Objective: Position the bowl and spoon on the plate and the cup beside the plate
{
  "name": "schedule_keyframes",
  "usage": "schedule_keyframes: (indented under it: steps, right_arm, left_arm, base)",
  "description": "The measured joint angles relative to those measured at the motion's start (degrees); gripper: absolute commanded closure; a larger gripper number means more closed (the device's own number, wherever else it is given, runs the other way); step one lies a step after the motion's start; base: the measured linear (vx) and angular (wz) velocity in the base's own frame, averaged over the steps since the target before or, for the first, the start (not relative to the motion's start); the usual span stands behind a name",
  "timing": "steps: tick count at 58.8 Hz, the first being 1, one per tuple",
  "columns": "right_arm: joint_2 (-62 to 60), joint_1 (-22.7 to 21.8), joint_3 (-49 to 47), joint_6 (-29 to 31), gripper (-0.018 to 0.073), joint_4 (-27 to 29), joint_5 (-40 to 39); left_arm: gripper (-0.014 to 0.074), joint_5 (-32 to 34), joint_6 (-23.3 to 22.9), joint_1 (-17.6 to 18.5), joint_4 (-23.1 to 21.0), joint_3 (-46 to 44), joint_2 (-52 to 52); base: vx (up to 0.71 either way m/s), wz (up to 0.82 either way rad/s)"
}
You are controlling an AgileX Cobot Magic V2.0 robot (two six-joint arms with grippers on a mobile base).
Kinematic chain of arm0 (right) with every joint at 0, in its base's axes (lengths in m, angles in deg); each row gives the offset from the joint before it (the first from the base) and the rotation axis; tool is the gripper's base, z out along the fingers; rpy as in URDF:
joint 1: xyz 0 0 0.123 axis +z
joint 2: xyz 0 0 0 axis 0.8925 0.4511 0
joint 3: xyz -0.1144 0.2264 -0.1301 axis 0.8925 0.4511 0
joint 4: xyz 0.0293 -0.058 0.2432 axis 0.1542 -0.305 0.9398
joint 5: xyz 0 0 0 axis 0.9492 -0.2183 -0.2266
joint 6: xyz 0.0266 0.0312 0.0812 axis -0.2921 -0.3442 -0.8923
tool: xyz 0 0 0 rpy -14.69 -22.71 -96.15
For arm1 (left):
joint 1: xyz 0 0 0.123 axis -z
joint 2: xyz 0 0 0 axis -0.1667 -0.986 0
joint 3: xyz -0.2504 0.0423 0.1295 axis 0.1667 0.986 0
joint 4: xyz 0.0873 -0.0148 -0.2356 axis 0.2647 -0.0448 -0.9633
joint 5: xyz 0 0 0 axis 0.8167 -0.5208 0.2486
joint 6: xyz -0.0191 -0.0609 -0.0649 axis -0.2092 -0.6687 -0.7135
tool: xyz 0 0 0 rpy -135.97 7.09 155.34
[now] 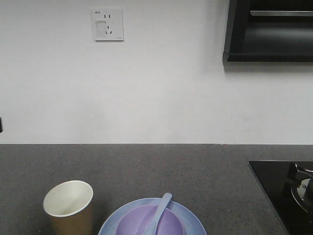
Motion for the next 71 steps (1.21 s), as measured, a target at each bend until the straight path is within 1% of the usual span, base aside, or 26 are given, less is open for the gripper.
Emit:
schedule_keyframes:
  steps: [2,6,13,18,24,31,36,41,42,54,71]
  right_arm:
    - [0.0,0.0,0.0,0.0,-0.0014,0.0,0.0]
    - [0.0,0.0,0.0,0.0,-0.0014,0.0,0.0]
    - [0.0,0.0,0.0,0.0,-0.0014,0.0,0.0]
    - [0.0,0.0,0.0,0.0,-0.0014,0.0,0.0]
    - [0.0,0.0,0.0,0.0,-0.0014,0.0,0.0]
    - [0.0,0.0,0.0,0.0,-0.0014,0.0,0.0]
    - [0.0,0.0,0.0,0.0,-0.0014,0.0,0.0]
    - [0.0,0.0,0.0,0.0,-0.0014,0.0,0.0]
    - [0.0,0.0,0.0,0.0,-0.0014,0.0,0.0]
    - [0.0,0.0,0.0,0.0,-0.0014,0.0,0.0]
    - [0.0,0.0,0.0,0.0,-0.0014,0.0,0.0]
  left_arm:
    - [0.0603,2.6,0.0,-1.3,0.0,3.7,2.6]
    - [0.0602,5.2,-0.5,-4.5,0.1,10.2,7.9]
    - [0.0602,5.2,-1.1,-11.1,0.4,19.4,17.9]
    - [0.0602,4.4,-1.1,-15.1,1.9,25.6,24.7]
    - [0.0602,4.0,-1.2,-18.2,2.5,33.3,32.1]
    - [0.0602,3.8,-1.3,-19.4,2.5,40.8,39.3]
    - [0.0602,2.8,-1.6,-19.4,2.5,44.2,41.1]
    - [0.0602,1.5,-2.8,-19.4,2.6,44.6,41.4]
    - [0.0602,0.1,-3.2,-19.4,2.6,44.6,41.6]
    - [0.0602,-4.0,-3.7,-19.4,2.6,44.6,41.6]
    - [0.0602,-5.1,-3.8,-19.4,2.7,44.6,41.6]
  base:
    - [0.00,0.00]
    - [0.00,0.00]
    - [0.00,0.00]
    - [0.00,0.00]
    - [0.00,0.00]
    - [0.00,0.00]
    - [0.00,0.00]
    - [0.00,0.00]
    - [0.00,0.00]
    - [0.00,0.00]
    - [0.00,0.00]
